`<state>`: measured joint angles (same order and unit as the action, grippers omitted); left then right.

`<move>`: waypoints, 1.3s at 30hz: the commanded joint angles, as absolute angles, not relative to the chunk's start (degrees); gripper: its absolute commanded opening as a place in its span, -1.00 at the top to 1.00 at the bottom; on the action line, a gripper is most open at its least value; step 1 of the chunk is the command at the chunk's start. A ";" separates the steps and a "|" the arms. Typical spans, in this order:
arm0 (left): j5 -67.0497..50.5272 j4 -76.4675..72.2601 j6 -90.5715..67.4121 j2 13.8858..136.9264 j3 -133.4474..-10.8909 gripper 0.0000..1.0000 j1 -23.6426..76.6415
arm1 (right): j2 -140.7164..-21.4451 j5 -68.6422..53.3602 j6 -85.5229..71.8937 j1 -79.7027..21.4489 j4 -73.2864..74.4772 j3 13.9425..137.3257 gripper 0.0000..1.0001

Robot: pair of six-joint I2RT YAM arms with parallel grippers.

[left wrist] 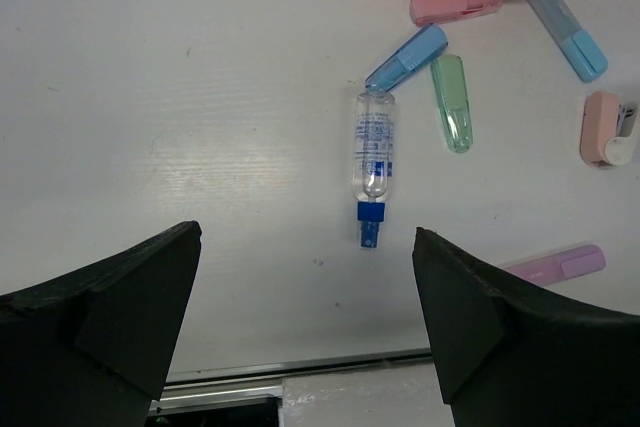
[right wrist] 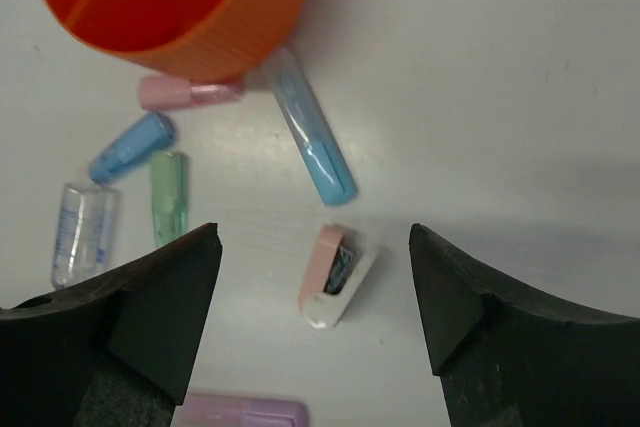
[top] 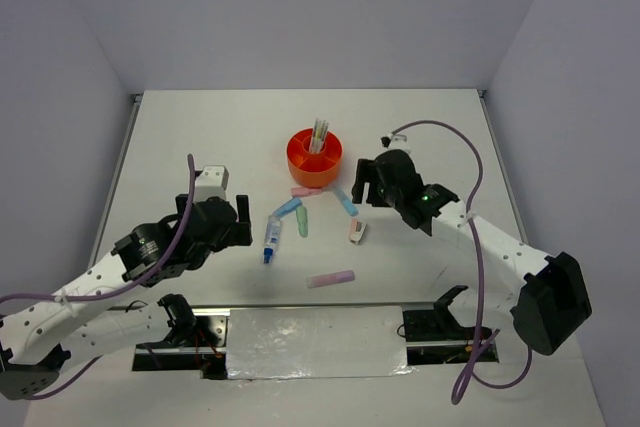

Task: Sort the stationery into containers
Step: Pick up the stapler from the center of the board.

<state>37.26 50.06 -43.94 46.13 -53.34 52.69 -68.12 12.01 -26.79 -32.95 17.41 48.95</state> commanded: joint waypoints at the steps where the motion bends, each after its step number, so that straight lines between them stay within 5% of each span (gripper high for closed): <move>1: 37.79 48.78 -44.21 45.09 -53.17 -0.99 52.38 | -66.00 19.16 -35.32 -35.77 23.38 48.17 -0.66; 16: 36.48 49.13 -43.51 47.73 -53.61 -0.99 52.47 | -84.55 25.14 -46.84 -45.61 27.69 50.10 -0.64; 33: 35.33 48.16 -42.36 47.72 -53.61 -0.99 52.47 | -91.31 25.22 -50.10 -47.55 22.50 45.88 -0.30; 36: 34.90 47.99 -42.19 47.64 -53.52 -0.99 52.47 | -91.93 25.75 -49.92 -47.55 20.92 45.44 -0.08; 38: 34.54 47.47 -41.92 47.46 -53.35 -0.99 52.47 | -91.41 25.93 -49.05 -47.64 20.13 44.83 0.26; 39: 33.76 47.20 -41.40 47.37 -53.26 -0.99 52.47 | -91.06 26.10 -48.78 -47.55 20.39 44.74 0.79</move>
